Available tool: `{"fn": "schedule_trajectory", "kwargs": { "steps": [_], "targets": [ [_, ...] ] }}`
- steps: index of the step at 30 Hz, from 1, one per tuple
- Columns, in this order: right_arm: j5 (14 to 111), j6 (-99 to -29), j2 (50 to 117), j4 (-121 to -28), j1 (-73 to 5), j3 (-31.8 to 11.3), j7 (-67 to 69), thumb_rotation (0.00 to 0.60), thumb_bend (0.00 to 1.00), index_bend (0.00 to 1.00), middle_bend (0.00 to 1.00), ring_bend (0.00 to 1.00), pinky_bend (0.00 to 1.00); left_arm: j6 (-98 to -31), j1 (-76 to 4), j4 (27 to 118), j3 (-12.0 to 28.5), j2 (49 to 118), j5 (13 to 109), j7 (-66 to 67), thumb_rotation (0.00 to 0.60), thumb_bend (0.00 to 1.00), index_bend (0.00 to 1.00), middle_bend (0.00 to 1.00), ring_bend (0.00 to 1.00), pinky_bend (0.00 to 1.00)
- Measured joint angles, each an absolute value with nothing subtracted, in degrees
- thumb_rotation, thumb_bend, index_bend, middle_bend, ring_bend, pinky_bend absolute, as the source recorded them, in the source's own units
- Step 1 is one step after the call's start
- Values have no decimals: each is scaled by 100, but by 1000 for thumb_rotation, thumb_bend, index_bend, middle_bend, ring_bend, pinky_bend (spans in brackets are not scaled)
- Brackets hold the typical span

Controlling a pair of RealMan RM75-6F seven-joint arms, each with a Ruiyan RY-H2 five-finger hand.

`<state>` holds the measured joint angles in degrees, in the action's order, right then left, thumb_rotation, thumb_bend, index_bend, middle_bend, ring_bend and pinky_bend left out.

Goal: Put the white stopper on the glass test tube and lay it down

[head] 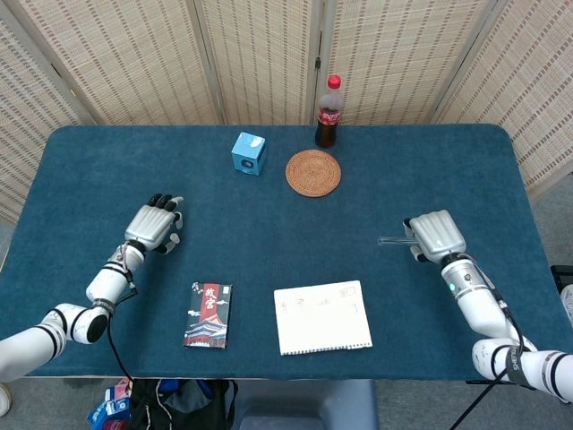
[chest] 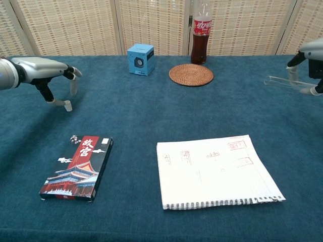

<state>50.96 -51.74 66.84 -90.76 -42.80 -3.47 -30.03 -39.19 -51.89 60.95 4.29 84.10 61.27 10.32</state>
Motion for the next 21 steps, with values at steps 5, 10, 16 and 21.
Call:
{"fn": "schedule_trajectory", "kwargs": {
  "steps": [5, 10, 16, 21],
  "targets": [
    [5089, -5134, 6721, -9025, -4292, -352, -2998, 600, 622, 800, 1000, 1000, 1000, -3886, -5168, 5963, 463, 8505, 6157, 1041, 600, 292, 423, 0, 0, 0],
    [5083, -5104, 6749, -8980, -4306, -359, -2996, 600, 621, 800, 1000, 1000, 1000, -3835, -5141, 5836, 485, 8586, 6191, 1051, 600, 293, 428, 0, 0, 0],
    [5071, -5070, 6783, -8938, -4313, -353, -2995, 600, 622, 801, 1000, 1000, 1000, -3774, -5117, 5722, 516, 8657, 6213, 1058, 600, 319, 448, 0, 0, 0],
    [5067, -5059, 6801, -8915, -4320, -357, -2993, 600, 622, 801, 1000, 1000, 1000, -3752, -5100, 5656, 555, 8694, 6254, 1030, 600, 328, 460, 0, 0, 0]
  ]
}}
